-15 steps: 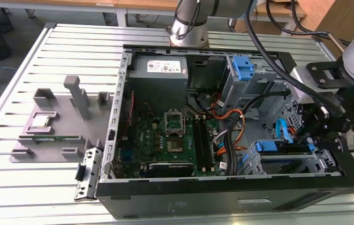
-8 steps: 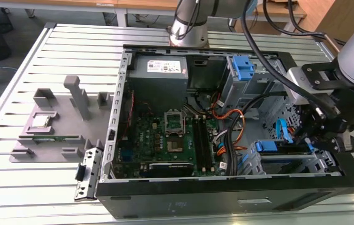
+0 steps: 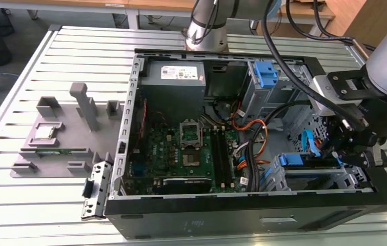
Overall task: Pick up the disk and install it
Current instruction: 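Insert the second disk wire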
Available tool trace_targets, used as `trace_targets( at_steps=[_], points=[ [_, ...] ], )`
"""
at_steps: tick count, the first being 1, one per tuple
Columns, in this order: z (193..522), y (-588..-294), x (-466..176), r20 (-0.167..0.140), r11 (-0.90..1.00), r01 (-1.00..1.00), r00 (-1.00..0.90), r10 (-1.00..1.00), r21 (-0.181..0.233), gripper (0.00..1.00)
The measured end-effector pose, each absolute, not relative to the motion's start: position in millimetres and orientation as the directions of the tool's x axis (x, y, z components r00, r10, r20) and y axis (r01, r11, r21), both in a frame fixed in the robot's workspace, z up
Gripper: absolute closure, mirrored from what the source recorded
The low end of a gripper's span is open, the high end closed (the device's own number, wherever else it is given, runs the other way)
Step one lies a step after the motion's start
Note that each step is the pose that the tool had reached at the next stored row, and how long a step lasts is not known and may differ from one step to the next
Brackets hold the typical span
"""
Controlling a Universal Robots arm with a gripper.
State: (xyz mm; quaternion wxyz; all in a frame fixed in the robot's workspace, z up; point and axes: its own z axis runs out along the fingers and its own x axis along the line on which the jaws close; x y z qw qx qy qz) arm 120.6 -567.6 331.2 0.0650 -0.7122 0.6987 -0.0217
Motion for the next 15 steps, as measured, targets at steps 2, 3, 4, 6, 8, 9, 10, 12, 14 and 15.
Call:
trace_targets(
  at_steps=[2,3,4,6,8,9,10,12,14,15],
  points=[
    [331.1,-567.6,120.6,-0.060,-0.015,-0.992,0.023,-0.998,-0.123,0.78],
    [330.9,-567.5,120.6,-0.060,-0.015,-0.992,0.023,-0.998,-0.123,0.78],
    [330.1,-567.5,120.6,-0.060,-0.015,-0.992,0.023,-0.998,-0.123,0.78],
    [329.4,-567.6,120.6,-0.060,-0.015,-0.992,0.023,-0.998,-0.123,0.78],
    [329.4,-567.6,120.6,-0.060,-0.015,-0.992,0.023,-0.998,-0.123,0.78],
    [329.4,-567.6,120.6,-0.060,-0.015,-0.992,0.023,-0.998,-0.123,0.78],
    [329.3,-567.6,120.6,-0.060,-0.015,-0.992,0.023,-0.998,-0.123,0.78],
    [330.9,-567.6,120.6,-0.060,-0.015,-0.992,0.023,-0.998,-0.123,0.78],
    [334.2,-567.6,120.6,-0.060,-0.015,-0.992,0.023,-0.998,-0.123,0.78],
    [334.9,-567.6,120.6,-0.060,-0.015,-0.992,0.023,-0.998,-0.123,0.78]
  ],
)
